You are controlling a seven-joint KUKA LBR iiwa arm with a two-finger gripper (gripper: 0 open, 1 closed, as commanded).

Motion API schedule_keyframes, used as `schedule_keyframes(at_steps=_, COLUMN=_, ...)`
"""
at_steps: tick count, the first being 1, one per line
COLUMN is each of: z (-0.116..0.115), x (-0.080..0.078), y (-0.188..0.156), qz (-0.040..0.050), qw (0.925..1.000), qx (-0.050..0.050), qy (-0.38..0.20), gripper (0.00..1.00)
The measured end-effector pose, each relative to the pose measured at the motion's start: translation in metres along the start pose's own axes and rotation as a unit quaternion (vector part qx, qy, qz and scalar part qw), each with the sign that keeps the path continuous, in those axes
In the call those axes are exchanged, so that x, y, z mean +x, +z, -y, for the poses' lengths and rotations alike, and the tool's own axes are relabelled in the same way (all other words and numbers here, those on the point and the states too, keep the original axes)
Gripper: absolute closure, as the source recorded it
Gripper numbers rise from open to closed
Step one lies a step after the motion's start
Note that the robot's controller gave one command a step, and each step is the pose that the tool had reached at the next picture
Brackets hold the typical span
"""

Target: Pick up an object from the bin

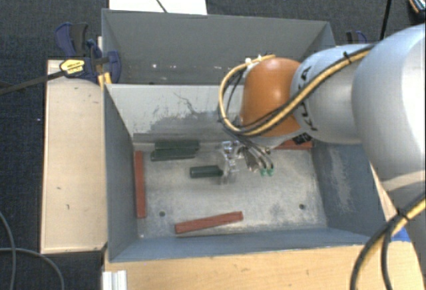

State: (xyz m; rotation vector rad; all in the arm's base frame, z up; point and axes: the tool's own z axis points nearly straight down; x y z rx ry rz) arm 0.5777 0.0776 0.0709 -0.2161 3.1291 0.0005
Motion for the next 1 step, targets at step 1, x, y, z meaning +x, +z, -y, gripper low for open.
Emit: schedule_keyframes(at_steps=1, z=0.0154, x=0.0226, y=-0.1949, qz=0.0024, qw=0.9682, qx=0.0, qy=-0.25, gripper=1.0)
